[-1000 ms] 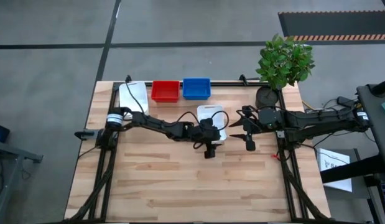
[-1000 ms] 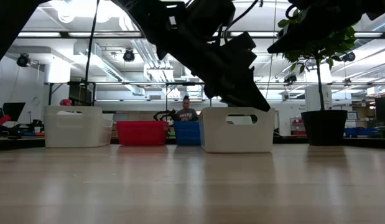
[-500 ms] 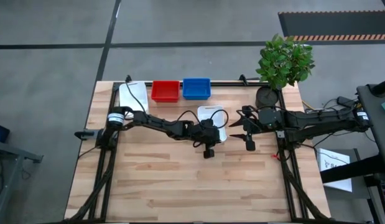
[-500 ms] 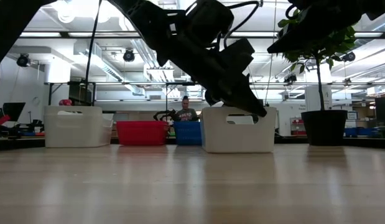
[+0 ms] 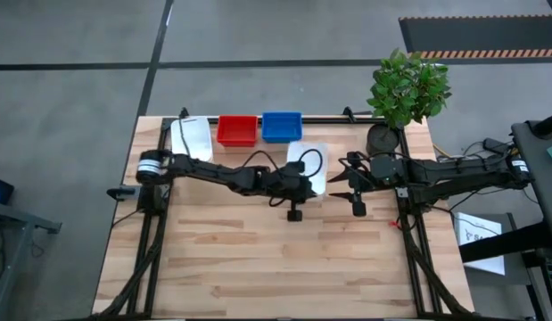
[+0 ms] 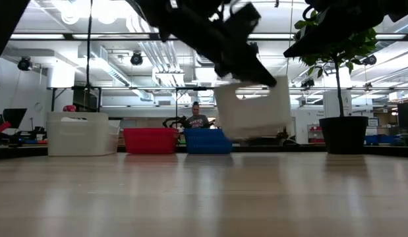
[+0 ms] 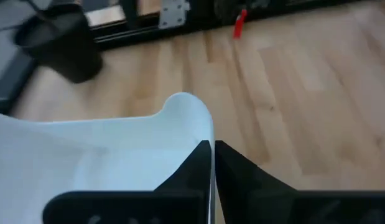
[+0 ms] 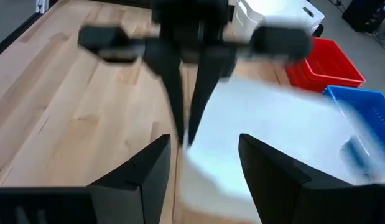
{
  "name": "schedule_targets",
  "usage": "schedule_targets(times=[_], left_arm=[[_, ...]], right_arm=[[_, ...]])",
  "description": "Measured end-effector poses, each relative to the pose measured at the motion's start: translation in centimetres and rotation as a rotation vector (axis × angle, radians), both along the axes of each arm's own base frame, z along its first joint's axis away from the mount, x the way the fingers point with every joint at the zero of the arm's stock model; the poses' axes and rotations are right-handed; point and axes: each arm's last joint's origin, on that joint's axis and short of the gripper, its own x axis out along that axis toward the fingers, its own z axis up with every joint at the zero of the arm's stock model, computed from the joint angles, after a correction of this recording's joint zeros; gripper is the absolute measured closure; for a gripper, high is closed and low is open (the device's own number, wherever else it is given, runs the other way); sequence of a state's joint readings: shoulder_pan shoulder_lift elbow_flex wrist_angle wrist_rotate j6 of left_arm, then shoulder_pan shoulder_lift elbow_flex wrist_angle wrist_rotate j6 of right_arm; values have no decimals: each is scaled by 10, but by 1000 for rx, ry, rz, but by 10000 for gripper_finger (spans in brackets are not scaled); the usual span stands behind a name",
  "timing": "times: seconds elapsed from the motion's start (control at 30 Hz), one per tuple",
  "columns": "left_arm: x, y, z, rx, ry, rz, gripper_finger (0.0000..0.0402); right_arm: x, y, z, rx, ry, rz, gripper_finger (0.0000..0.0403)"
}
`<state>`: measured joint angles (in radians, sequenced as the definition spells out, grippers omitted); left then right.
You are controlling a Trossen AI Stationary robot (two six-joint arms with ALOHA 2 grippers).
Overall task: Stack baskets by color
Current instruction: Stack the bottom white bin on the white bins
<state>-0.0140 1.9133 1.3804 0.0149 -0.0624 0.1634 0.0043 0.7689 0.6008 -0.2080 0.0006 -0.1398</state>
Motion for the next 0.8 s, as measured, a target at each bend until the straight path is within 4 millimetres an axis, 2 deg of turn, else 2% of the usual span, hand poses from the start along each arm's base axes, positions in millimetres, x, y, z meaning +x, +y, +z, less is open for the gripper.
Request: schedule_targets(times=[0.23,0.37,0.5,0.63,0.8], left_arm=[[-44,-5,44,228,147,66,401],[-81,0,60,304,232,143,401],[-130,4,71,409,316,174,401],[-187,10,78,470,389,180,401],[-252,20,77,474,396,250,401]], right_arm=[[0,0,-2,1,4,-1,220],[0,0,-3,1,7,-1,220],[2,0,-5,6,18,-3,220],[3,0,-6,5,16,-2,220],[5,0,-6,5,3,-2,220]])
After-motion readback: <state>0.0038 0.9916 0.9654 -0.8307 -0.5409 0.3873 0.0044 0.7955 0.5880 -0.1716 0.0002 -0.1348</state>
